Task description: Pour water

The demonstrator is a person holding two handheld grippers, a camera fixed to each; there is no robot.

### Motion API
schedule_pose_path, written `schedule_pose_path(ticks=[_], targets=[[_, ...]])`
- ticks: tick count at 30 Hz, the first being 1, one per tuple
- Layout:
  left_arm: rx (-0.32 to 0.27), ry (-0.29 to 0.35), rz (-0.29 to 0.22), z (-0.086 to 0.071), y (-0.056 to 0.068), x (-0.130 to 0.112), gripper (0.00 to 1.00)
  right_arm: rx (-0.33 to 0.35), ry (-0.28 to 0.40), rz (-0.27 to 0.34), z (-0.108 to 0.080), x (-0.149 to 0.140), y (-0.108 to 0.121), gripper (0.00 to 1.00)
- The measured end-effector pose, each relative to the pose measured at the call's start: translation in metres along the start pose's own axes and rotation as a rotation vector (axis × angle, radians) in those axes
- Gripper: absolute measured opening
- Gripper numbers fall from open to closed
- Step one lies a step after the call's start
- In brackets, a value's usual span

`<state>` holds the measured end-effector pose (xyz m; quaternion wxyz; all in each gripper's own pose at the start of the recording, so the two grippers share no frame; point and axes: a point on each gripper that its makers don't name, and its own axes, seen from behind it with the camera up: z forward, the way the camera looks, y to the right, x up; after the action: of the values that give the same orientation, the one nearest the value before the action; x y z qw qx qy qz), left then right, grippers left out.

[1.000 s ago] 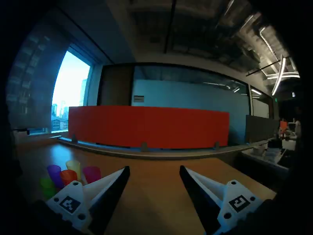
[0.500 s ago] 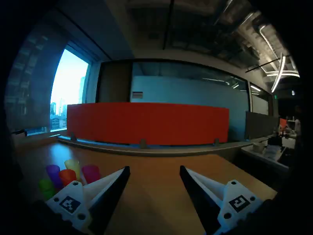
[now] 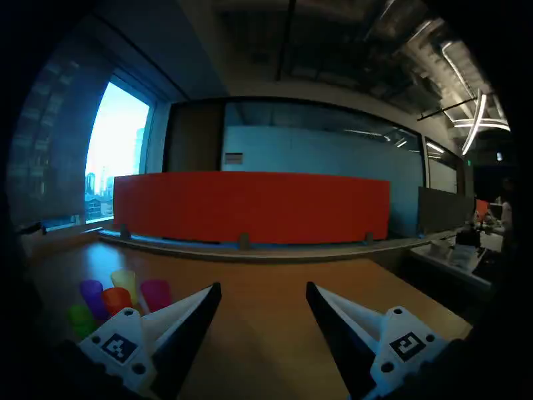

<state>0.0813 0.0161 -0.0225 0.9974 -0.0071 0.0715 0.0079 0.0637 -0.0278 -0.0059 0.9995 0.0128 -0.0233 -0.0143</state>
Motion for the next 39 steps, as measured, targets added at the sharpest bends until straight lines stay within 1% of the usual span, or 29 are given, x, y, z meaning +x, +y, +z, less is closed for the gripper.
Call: schedule_pose_path(ticks=[8,14,32,39], targets=[[-0.003,-0.027,0.012,0.001,-0.001,-0.015,0.84,-0.013,0.003,-0.005,-0.002,0.002,0.004,0.98],[-0.007,-0.039,-0.010,0.003,-0.004,-0.028,0.84,-0.019,0.000,-0.012,-0.004,0.001,0.002,0.98],[0.013,-0.067,-0.040,0.008,-0.017,-0.053,0.84,-0.017,0.006,-0.019,-0.005,0.010,-0.007,0.99],[0.016,-0.086,-0.046,0.008,-0.018,-0.062,0.84,-0.022,0.006,-0.025,-0.006,0.010,-0.006,0.99]])
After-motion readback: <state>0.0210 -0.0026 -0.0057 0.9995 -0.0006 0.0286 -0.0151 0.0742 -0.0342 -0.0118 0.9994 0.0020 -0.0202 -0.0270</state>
